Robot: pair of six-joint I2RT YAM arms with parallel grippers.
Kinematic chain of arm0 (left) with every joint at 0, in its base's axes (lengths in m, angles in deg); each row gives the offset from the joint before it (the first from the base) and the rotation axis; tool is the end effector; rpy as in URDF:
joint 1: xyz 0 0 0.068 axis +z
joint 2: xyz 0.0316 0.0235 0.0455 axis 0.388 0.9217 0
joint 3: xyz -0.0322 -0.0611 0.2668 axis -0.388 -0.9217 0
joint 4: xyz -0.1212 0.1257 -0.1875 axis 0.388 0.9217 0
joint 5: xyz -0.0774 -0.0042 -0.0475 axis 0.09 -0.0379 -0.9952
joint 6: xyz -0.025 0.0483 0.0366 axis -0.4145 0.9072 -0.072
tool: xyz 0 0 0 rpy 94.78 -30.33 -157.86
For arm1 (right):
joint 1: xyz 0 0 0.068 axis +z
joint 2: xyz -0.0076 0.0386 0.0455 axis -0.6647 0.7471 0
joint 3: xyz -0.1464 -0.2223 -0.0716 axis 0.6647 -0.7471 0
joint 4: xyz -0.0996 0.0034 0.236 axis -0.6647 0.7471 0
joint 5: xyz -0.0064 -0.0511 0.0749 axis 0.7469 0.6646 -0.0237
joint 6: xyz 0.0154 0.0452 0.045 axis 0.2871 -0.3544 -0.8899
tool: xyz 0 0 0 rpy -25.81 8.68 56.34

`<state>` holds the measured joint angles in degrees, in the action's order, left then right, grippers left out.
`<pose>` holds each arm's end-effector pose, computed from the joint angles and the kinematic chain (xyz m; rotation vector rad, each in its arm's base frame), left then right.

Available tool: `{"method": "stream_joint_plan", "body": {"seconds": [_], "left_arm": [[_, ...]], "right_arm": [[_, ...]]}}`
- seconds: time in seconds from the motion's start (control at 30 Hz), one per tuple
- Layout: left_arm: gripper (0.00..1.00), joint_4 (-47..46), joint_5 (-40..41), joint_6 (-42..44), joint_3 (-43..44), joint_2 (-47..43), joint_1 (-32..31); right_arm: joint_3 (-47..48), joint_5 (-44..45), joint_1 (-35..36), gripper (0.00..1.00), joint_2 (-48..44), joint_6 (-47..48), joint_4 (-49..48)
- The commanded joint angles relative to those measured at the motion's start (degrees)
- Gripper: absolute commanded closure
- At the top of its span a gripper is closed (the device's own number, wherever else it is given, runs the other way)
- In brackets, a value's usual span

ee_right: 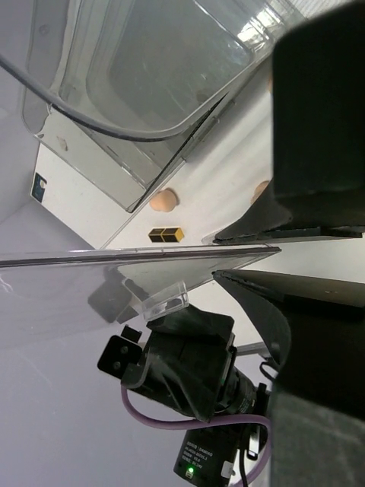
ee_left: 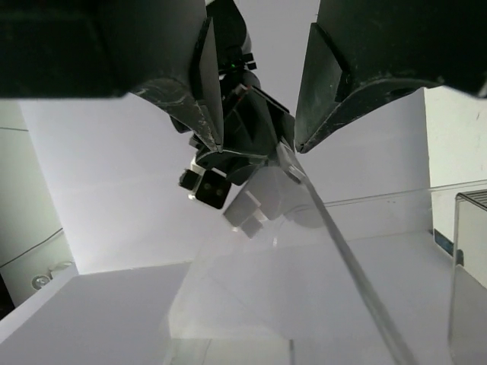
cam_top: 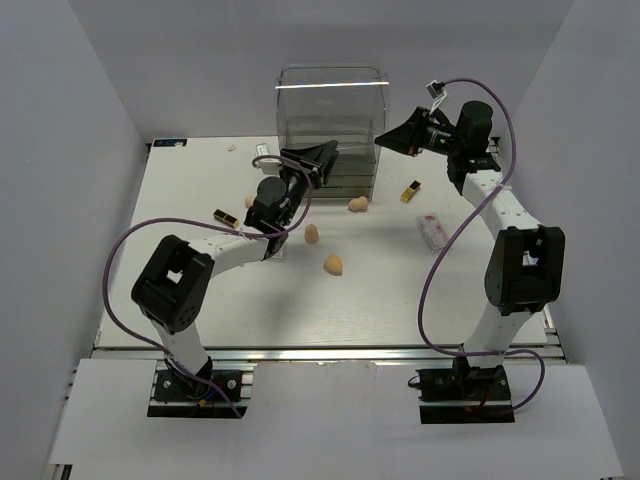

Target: Organize the makeup

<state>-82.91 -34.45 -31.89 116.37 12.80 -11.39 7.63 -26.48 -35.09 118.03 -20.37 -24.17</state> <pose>0.3477 -0.2277 0.2891 -0.8308 1.3458 -1.6498 0.4209 0.0903 0.3639 -0.3739 1.6589 1.2850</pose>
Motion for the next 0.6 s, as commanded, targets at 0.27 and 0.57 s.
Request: {"method": "stream_joint_plan", "body": {"seconds": [0.27,0.57], "left_arm": [[0.45,20.1,-6.0,10.1,-11.5,-19.8,0.1],[0.49,52.3,-0.4,12.5,-18.0,-33.9,1.2]], "right_arm": [[6.0,-0.6,-1.2,0.77,-0.3,-4.8,-8.9],[6.5,-0.6,-1.5,0.77,-0.7,-7.9,-11.5]]}}
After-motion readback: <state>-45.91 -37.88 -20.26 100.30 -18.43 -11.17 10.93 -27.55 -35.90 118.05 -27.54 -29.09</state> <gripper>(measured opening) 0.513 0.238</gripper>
